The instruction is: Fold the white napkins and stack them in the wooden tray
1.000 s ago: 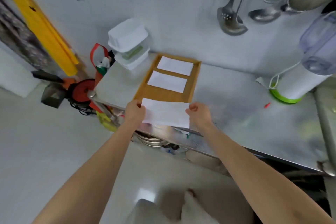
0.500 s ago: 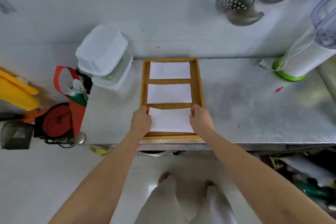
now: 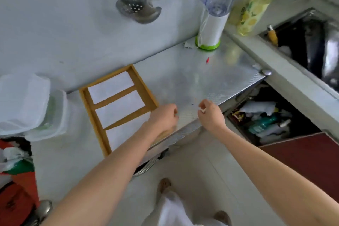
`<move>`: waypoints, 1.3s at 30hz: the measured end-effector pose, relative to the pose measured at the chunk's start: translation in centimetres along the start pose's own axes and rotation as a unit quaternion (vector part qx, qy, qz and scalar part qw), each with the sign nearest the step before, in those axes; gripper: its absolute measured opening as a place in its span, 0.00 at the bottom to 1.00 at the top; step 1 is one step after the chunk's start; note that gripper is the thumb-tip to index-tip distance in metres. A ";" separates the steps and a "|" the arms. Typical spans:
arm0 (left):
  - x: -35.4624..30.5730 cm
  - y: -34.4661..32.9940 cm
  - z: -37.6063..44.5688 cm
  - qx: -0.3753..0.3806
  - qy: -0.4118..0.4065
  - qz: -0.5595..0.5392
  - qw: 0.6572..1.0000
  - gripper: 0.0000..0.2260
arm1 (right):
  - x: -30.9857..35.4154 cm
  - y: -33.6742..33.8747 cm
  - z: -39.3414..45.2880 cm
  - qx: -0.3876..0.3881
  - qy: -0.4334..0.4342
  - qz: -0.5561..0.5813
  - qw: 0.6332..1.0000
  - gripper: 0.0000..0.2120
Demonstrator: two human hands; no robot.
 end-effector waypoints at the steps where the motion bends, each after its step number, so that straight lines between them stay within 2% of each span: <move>1: -2.8 -1.2 0.6 0.017 -0.036 0.012 0.999 0.10 | -2.7 1.8 -0.6 -0.018 -0.032 -0.004 0.999 0.08; 5: -15.3 -7.2 0.7 0.085 -0.170 0.071 0.979 0.08 | -15.2 10.6 -5.7 -0.100 -0.165 -0.019 0.981 0.04; 8: -25.9 -12.0 -1.5 0.117 -0.273 0.132 0.946 0.10 | -24.7 17.8 -12.5 -0.177 -0.261 -0.016 0.949 0.06; 14: -46.5 -24.0 -12.2 0.173 -0.457 0.214 0.846 0.11 | -41.1 30.1 -30.8 -0.319 -0.434 -0.017 0.842 0.10; 18: -56.9 -31.1 -21.1 0.195 -0.558 0.222 0.776 0.11 | -48.2 35.2 -42.5 -0.386 -0.526 -0.022 0.757 0.10; 22: -65.5 -37.0 -28.9 0.202 -0.653 0.231 0.693 0.15 | -53.3 37.7 -51.7 -0.413 -0.602 -0.024 0.683 0.09; 24: -68.9 -39.8 -32.1 0.211 -0.687 0.233 0.655 0.16 | -55.1 38.2 -55.6 -0.403 -0.640 -0.033 0.654 0.11; 28: -75.1 -45.5 -37.3 0.227 -0.742 0.237 0.584 0.15 | -58.9 39.0 -62.0 -0.388 -0.681 -0.037 0.620 0.15; 31: -80.7 -49.6 -40.6 0.240 -0.775 0.238 0.534 0.14 | -62.1 41.1 -65.3 -0.385 -0.703 -0.066 0.594 0.14; 33: -84.4 -51.6 -42.6 0.244 -0.788 0.235 0.514 0.16 | -64.1 42.8 -66.8 -0.385 -0.723 -0.078 0.569 0.14; 36: -89.2 -53.3 -45.4 0.256 -0.815 0.227 0.467 0.19 | -67.1 45.4 -68.4 -0.344 -0.750 -0.105 0.555 0.15; 39: -93.8 -55.3 -48.0 0.256 -0.841 0.205 0.430 0.17 | -70.2 48.2 -69.6 -0.351 -0.754 -0.154 0.534 0.18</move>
Point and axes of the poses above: each hand's wrist, its own z-axis towards the middle knuckle, its own y-axis out of the back of the hand, x = y × z, the point moved 2 cm from there along z, towards the middle knuckle, and after that the axes turned 10 degrees about -x, right-handed, at the moved point
